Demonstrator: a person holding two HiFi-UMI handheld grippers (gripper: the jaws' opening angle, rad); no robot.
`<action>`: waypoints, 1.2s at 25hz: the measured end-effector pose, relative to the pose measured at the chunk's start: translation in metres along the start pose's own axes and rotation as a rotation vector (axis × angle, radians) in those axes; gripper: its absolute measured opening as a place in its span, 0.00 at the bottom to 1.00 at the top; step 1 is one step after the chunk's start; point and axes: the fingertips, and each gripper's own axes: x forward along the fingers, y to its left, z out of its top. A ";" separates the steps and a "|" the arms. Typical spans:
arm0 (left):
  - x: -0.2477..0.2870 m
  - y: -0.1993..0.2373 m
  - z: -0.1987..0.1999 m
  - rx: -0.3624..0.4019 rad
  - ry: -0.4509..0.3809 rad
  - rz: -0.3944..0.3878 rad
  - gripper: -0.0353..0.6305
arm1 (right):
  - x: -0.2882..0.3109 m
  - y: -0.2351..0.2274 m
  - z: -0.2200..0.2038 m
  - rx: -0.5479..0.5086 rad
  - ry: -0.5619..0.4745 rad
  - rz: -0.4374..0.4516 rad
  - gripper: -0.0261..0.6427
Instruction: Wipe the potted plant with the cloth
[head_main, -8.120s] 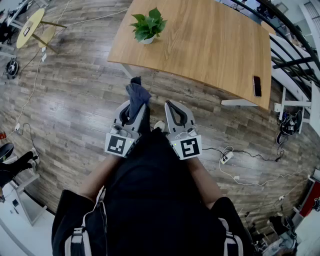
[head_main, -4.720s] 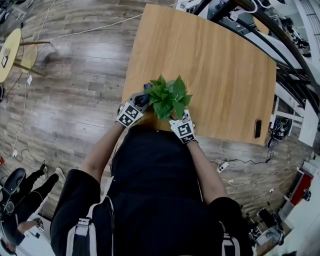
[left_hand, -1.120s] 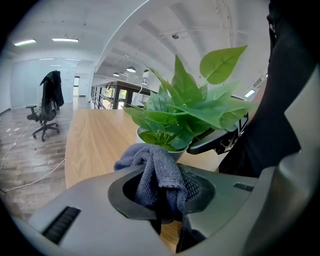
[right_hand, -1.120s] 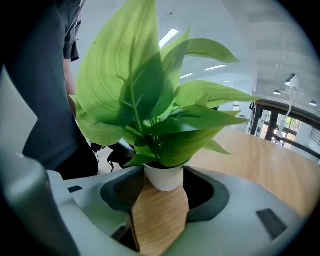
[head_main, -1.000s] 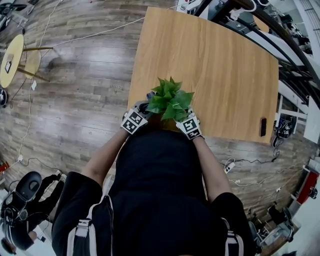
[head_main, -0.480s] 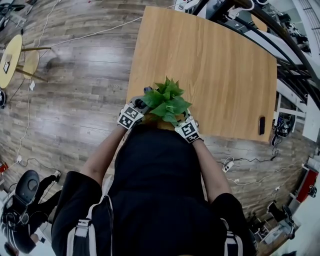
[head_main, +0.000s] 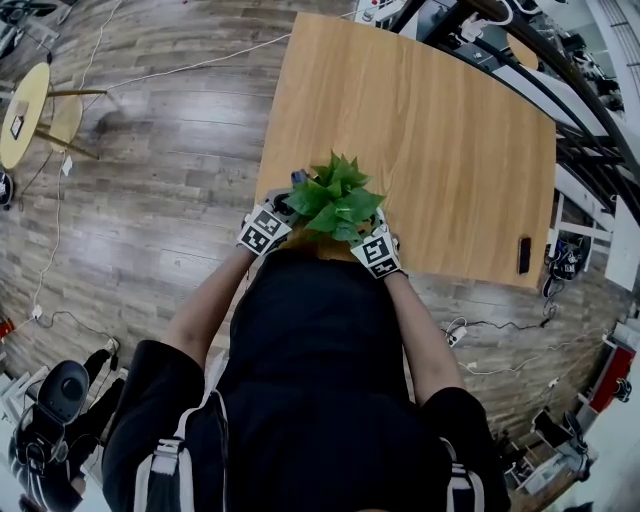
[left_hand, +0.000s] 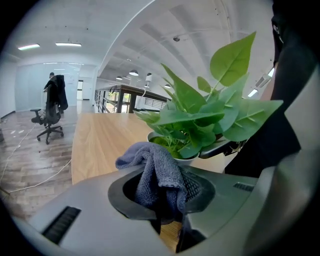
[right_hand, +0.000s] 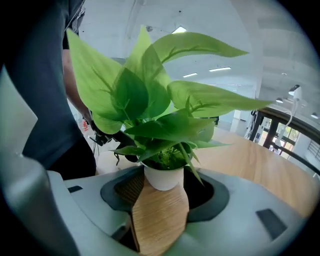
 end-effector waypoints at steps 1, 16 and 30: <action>-0.001 -0.003 -0.002 0.010 0.005 -0.012 0.23 | 0.000 0.000 -0.001 0.005 0.001 -0.004 0.39; -0.006 -0.032 -0.014 -0.018 -0.003 -0.023 0.23 | -0.007 0.013 -0.002 0.015 -0.001 0.003 0.39; -0.007 0.010 -0.005 -0.065 -0.012 0.080 0.23 | -0.013 0.007 -0.016 0.080 0.020 -0.037 0.39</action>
